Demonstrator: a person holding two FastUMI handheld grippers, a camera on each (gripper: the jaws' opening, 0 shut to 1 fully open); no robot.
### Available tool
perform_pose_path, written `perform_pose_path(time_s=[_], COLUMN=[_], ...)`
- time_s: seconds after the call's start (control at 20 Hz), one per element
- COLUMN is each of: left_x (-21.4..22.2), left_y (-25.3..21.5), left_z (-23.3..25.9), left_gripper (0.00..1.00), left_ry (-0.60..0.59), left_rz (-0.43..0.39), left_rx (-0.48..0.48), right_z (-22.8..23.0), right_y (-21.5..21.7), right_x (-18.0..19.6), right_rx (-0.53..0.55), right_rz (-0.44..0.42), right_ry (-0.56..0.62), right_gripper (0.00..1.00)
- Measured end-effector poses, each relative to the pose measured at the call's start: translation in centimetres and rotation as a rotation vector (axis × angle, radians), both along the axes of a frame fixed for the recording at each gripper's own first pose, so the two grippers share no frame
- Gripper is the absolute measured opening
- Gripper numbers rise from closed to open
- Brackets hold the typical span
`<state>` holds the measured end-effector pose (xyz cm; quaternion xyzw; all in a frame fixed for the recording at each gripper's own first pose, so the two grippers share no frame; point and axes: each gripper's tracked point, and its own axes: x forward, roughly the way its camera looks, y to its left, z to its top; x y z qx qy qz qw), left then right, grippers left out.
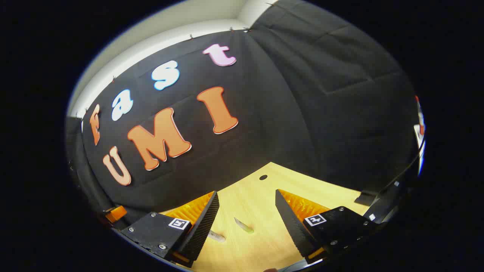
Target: First open the suitcase, pack the skin care products into it, and then close the suitcase.
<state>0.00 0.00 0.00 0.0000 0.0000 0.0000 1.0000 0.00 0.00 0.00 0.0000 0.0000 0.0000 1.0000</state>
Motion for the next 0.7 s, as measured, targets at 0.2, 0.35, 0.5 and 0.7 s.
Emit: perform_pose_path(time_s=[0.2,0.35,0.5,0.7], left_x=[-0.1,0.6,1.3,1.7], left_y=[3.5,4.2,3.9,1.8], left_z=[0.4,0.1,0.6,1.5], left_gripper=[0.97,0.97,0.97,0.97], left_ry=[-0.009,-0.006,-0.006,-0.002], left_rz=[0.044,0.051,0.056,0.018], left_rx=[-0.056,-0.068,-0.053,-0.054], right_z=[4.6,8.1,11.2,12.3], right_y=[-2.2,-6.0,-5.1,-1.1], right_x=[0.3,1.6,1.0,1.1], right_rx=[0.055,-0.279,-0.654,-0.557], right_rz=[0.01,-0.107,-0.115,-0.051], right_ry=[0.025,-0.056,-0.105,-0.109], right_gripper=[0.95,0.95,0.95,0.95])
